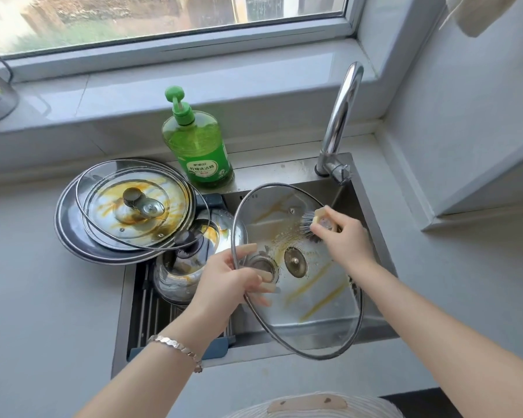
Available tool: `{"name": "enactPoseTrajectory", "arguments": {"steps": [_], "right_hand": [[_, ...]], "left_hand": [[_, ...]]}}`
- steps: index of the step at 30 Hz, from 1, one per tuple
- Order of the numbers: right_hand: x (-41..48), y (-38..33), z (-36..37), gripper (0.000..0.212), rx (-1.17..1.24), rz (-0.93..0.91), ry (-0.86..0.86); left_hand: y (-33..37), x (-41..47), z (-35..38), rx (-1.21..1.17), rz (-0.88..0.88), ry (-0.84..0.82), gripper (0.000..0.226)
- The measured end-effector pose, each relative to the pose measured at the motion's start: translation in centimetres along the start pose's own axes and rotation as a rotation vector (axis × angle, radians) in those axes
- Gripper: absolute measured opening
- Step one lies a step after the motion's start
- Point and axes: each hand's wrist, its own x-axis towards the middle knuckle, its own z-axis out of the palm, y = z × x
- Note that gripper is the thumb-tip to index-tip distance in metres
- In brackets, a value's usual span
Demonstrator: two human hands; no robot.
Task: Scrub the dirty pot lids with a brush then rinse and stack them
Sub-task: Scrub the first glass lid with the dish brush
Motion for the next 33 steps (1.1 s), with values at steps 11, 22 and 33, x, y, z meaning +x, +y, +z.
{"name": "enactPoseTrajectory", "arguments": {"steps": [11,22,33], "right_hand": [[-2.5,-2.0,2.4,0.056,0.042,-0.183,-0.213],[-3.0,-3.9,2.3,0.055,0.116,-0.297,-0.215],[-0.5,-3.4,1.4,0.058,0.199,-0.162,-0.034]], "left_hand": [[-0.7,0.0,0.1,-0.007,-0.081,-0.001,0.062],[-0.4,0.3,0.0,0.108,-0.08,-0.057,0.054],[-0.5,0.0,-0.6,0.099,-0.052,-0.079,0.055]]}}
